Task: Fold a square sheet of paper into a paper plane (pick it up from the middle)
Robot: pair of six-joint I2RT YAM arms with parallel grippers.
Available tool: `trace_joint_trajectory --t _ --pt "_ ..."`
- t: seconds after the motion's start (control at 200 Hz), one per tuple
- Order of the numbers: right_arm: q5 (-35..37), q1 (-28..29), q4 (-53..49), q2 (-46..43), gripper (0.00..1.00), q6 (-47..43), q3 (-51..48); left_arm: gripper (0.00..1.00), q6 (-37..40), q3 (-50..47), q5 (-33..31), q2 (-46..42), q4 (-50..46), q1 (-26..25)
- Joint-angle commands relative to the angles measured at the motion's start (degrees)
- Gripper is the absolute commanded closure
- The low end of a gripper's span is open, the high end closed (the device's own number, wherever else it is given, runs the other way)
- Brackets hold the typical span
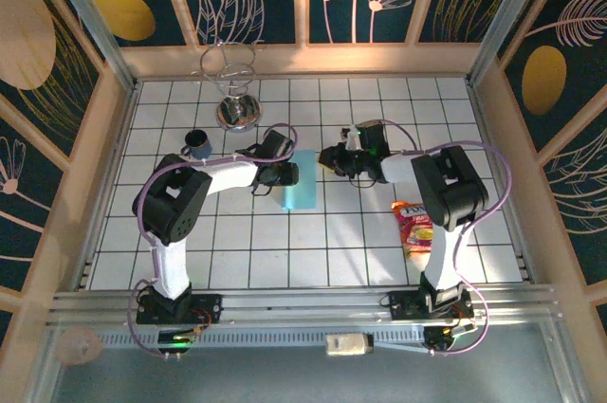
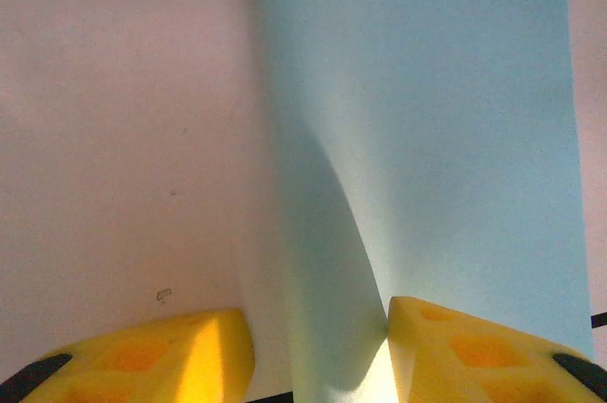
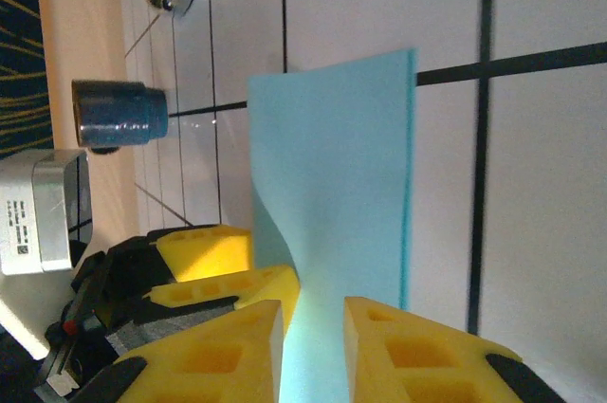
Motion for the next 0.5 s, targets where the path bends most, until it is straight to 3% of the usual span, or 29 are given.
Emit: trace_joint_trajectory --t 0.0,0.496 --pt "-0.7 2.0 -2.3 1.9 0.8 -1.8 2.9 0.52 0.9 -5.2 -2.2 17.1 -0.8 1.4" --pt "1.3 5.2 -11.6 7.6 0.95 -3.9 9.3 0.52 0.4 -5.9 -1.1 17.5 0.3 1.3"
